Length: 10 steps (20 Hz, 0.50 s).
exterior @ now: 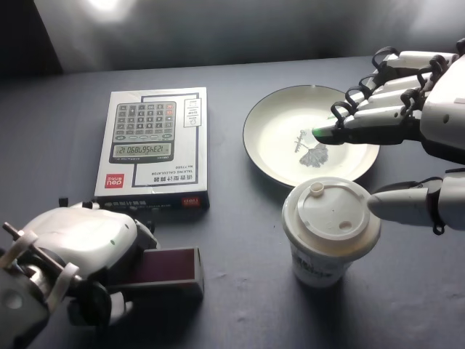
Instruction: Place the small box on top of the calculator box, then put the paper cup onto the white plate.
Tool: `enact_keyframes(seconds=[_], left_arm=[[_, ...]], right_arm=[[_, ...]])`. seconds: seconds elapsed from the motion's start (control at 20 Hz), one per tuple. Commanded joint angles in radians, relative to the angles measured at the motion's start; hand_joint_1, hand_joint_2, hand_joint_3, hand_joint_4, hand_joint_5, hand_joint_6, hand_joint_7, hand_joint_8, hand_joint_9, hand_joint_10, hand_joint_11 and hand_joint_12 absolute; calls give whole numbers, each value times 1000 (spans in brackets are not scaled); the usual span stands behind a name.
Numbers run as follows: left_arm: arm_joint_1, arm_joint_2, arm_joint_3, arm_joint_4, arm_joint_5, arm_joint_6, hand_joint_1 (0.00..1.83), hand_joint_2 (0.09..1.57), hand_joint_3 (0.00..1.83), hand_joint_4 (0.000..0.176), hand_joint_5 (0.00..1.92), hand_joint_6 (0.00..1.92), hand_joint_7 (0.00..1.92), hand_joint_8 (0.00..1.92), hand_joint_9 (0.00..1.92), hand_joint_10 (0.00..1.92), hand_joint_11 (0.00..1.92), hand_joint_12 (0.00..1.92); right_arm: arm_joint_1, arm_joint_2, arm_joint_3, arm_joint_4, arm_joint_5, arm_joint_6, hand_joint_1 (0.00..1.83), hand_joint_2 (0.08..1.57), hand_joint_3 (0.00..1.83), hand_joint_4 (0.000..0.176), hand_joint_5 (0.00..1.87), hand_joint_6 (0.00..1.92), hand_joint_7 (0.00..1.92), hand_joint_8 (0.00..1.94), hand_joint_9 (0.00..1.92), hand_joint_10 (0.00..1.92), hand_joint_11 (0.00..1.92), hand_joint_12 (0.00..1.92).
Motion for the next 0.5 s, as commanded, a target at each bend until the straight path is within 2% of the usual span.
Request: enact_keyframes(seconds=[0.0, 0.1, 0.2, 0.25, 0.4, 0.45], left_arm=[[0, 2, 5, 45, -58, -2, 1349, 1180, 0, 0, 744, 1230, 938, 1034, 761, 1378, 478, 1181], [2, -3, 6, 41, -58, -3, 1355, 1180, 1, 0, 794, 1098, 914, 1149, 739, 1449, 512, 1256], [4, -3, 6, 40, -58, -3, 1349, 1201, 1, 0, 770, 1087, 866, 1270, 688, 1520, 475, 1336], [4, -3, 6, 40, -58, -3, 1346, 1208, 0, 0, 770, 1093, 850, 1294, 673, 1538, 452, 1361], [1, 6, 2, 41, -58, -6, 1347, 1203, 1, 0, 766, 1118, 865, 1268, 684, 1506, 444, 1343], [-5, 8, 1, 41, -58, -5, 1351, 1194, 1, 0, 774, 1100, 890, 1230, 694, 1491, 453, 1324]], right_arm=[[14, 10, -3, 17, 106, 2, 133, 1357, 2, 0, 314, 3, 353, 1, 342, 2, 0, 903], [14, 10, -3, 17, 106, 2, 123, 1362, 0, 0, 292, 5, 324, 4, 314, 3, 0, 844], [14, 10, -3, 17, 106, 2, 189, 1347, 0, 0, 320, 7, 352, 6, 345, 11, 0, 917], [14, 10, -3, 17, 106, 2, 137, 1362, 2, 0, 282, 2, 314, 1, 309, 5, 0, 840], [14, 10, -3, 17, 106, 2, 158, 1360, 0, 0, 296, 5, 340, 6, 336, 13, 0, 903], [14, 10, -3, 17, 106, 2, 156, 1364, 2, 0, 290, 1, 332, 3, 314, 5, 0, 827]])
